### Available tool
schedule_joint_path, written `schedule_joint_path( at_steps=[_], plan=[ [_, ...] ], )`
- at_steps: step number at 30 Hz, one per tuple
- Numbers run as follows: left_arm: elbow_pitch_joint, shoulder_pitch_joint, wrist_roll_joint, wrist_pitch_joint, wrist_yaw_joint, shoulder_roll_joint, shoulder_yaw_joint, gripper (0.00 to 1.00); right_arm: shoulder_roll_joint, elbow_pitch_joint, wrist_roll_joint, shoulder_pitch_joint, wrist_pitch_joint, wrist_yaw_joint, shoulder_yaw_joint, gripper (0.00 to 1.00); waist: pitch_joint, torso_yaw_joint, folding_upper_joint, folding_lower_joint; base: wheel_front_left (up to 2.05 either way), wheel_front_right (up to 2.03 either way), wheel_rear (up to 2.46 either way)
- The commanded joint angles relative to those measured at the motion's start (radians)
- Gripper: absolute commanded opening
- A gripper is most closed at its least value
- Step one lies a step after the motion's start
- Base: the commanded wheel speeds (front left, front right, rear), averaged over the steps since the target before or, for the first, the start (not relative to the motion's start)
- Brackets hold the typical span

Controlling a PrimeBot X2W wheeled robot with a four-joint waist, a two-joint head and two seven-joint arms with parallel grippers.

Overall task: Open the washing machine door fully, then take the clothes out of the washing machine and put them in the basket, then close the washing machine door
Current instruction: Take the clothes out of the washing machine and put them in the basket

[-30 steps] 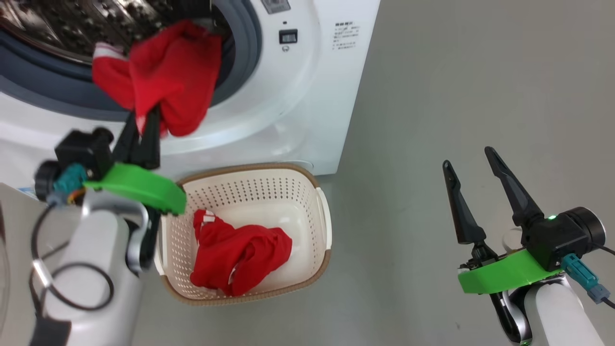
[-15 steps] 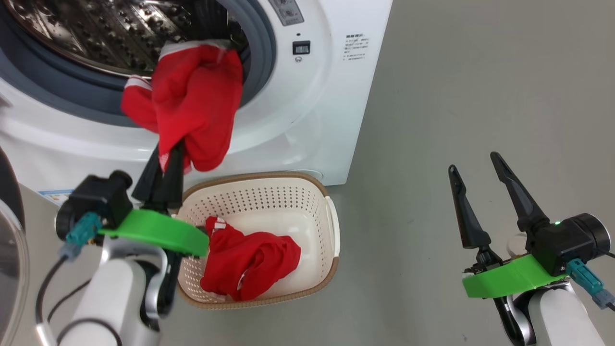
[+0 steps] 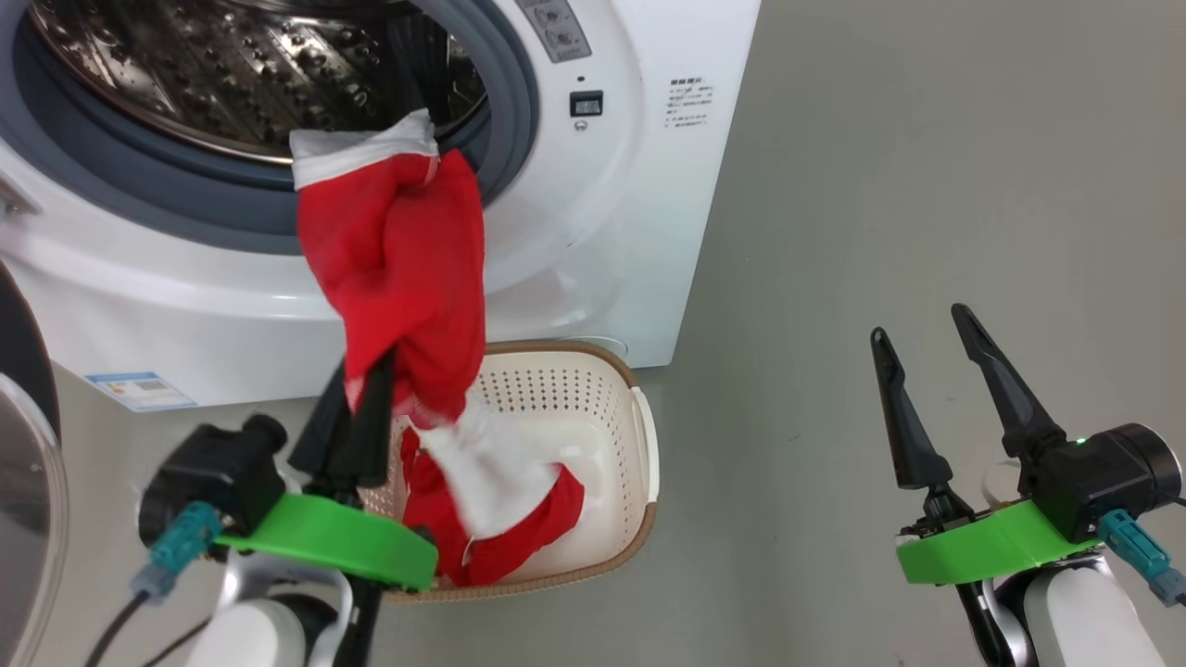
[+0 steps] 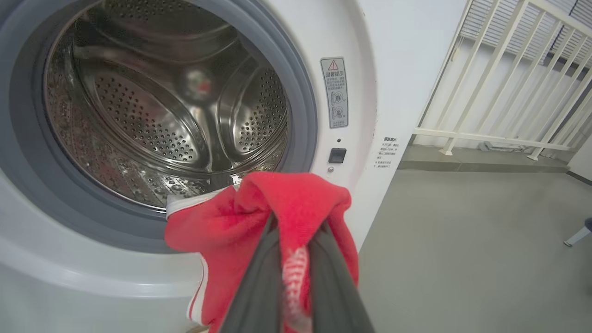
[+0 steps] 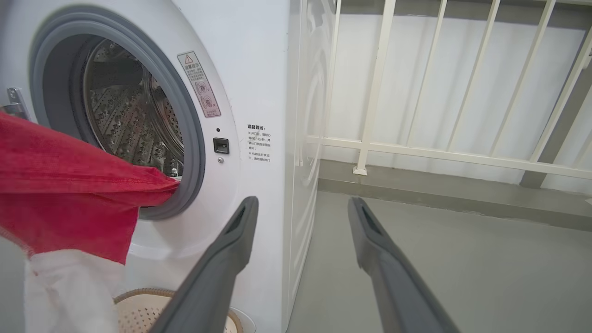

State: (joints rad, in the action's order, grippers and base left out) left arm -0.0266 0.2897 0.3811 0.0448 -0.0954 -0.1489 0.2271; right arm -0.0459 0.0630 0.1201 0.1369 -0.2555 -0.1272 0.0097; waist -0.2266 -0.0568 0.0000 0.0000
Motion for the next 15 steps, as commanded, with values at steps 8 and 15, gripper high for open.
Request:
schedule_joint_path(
  at_steps=[8,15],
  plan=[
    [0.087,0.021,0.019,-0.002,-0.004,0.010,-0.011,0.00,-0.004,-0.037,0.009,0.015,-0.006,-0.003,0.031,1.00,-0.045,0.001,0.0000,0.0000,0.00,0.00,0.00],
    [0.299,0.115,0.041,0.020,0.008,0.045,0.002,0.00,-0.004,-0.039,0.012,0.035,-0.006,-0.003,0.037,1.00,-0.101,-0.006,0.0000,0.0000,0.00,0.00,0.00]
  ],
)
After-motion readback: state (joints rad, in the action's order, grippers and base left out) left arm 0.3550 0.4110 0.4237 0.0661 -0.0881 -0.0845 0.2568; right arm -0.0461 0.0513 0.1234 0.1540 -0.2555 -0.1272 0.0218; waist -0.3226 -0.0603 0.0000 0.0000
